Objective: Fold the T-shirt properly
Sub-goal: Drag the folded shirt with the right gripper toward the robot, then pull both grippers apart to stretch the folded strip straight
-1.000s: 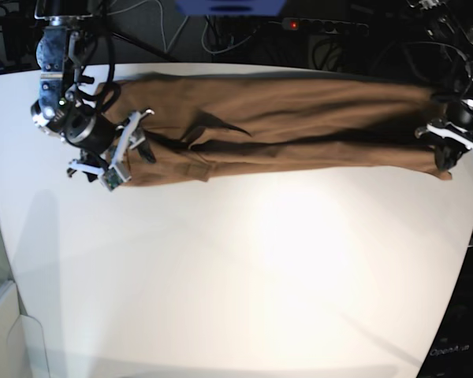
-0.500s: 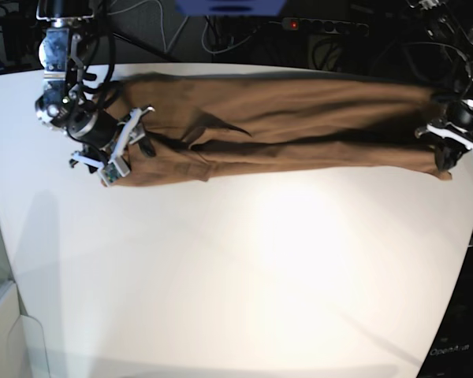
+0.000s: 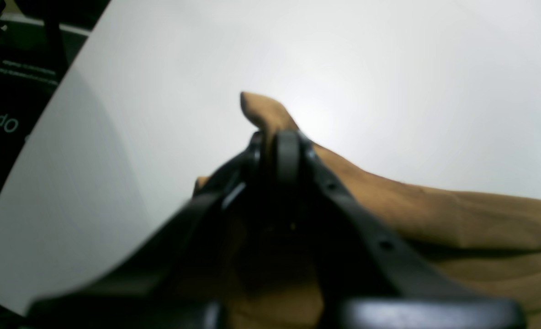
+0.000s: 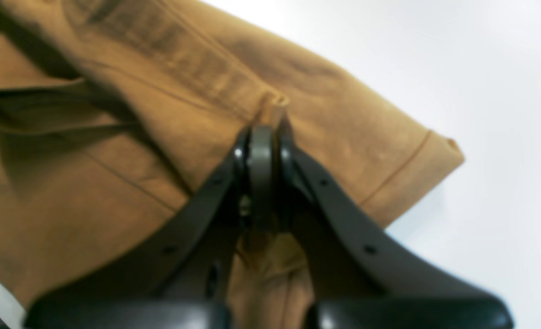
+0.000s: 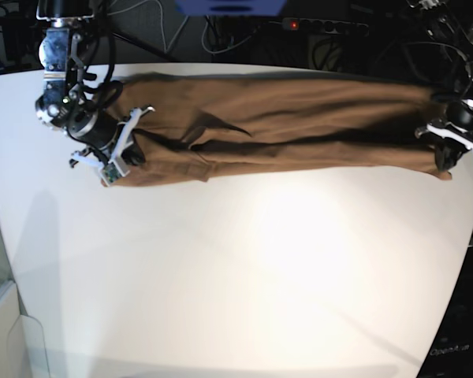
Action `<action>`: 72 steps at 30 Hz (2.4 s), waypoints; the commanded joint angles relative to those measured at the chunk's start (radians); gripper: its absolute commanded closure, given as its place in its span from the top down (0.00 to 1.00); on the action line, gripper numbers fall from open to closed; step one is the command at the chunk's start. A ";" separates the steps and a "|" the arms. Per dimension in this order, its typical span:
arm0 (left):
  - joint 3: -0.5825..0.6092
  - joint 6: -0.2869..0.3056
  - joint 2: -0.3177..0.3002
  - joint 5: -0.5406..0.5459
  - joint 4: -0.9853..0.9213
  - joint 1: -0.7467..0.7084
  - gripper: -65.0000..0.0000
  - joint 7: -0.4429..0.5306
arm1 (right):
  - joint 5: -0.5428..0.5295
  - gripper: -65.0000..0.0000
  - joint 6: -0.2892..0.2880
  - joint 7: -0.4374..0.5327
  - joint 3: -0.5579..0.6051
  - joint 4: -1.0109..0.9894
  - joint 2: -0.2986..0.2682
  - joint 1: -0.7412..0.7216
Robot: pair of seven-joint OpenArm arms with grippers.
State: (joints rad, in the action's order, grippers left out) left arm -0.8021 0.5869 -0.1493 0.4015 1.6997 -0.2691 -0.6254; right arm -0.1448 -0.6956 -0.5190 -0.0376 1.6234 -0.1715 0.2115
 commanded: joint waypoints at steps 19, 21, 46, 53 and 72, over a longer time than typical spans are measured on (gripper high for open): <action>-0.009 0.002 -0.002 0.020 0.078 -0.022 0.05 0.023 | -0.016 0.02 -0.003 0.179 -0.005 0.294 -0.033 0.246; -0.010 0.002 -0.002 0.020 0.078 -0.023 0.05 0.023 | -0.016 0.02 -0.003 0.204 -0.005 0.294 -0.033 0.271; -0.055 0.003 -0.002 0.012 0.049 -0.043 0.05 0.025 | -0.019 0.02 -0.003 0.483 -0.109 0.275 -0.026 0.543; -0.053 0.003 -0.011 0.010 -0.039 -0.034 0.05 0.032 | -0.019 0.01 -0.003 0.484 -0.107 0.206 -0.027 0.510; 0.016 0.003 -0.068 0.010 -0.083 0.038 0.05 0.034 | -0.016 0.01 -0.003 0.484 -0.087 0.194 -0.027 0.504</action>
State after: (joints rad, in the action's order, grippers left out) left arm -0.7822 0.5903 -0.2005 0.4007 1.5936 -0.2333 -0.6147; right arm -0.1444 -0.6956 -0.0589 -0.1219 1.8042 -0.1909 0.7094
